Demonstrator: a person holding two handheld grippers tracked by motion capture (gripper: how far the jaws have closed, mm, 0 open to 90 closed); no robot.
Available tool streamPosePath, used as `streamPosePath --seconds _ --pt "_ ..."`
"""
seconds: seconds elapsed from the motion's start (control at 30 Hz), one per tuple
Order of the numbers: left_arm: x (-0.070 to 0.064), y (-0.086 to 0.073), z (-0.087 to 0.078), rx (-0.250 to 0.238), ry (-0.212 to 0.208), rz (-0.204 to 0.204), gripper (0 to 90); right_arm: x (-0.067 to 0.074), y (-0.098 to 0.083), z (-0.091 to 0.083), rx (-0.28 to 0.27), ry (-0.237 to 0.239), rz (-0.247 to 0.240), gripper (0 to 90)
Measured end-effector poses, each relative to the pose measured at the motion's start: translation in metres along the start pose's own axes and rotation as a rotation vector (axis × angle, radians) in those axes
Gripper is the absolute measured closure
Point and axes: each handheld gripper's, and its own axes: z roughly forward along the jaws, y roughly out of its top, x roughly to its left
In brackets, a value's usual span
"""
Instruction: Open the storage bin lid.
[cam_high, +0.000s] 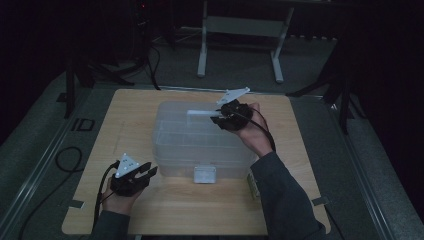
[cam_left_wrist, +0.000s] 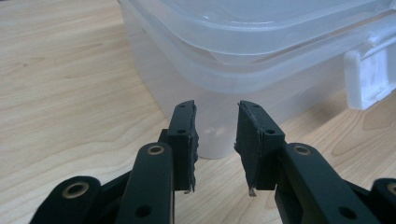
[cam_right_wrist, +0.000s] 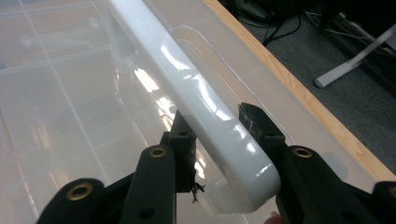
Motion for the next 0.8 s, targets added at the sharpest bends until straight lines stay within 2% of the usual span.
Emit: streamPosePath --seconds 0.17,0.4,0.63,0.8 --pt "0.0 0.004 -0.003 -0.02 -0.007 0.0 69.9 -0.005 0.003 0.0 0.001 0.019 0.009 67.8" --pt "0.002 0.01 -0.005 -0.033 0.019 -0.007 77.7 -0.009 0.005 0.0 0.003 0.037 0.017 68.0" --pt "-0.002 0.021 -0.004 -0.03 0.025 0.03 89.4 -0.012 0.008 -0.001 0.012 0.045 0.026 67.9" --pt "-0.005 0.028 -0.001 -0.027 0.029 0.046 89.9 -0.013 0.008 -0.001 0.014 0.054 0.028 68.0"
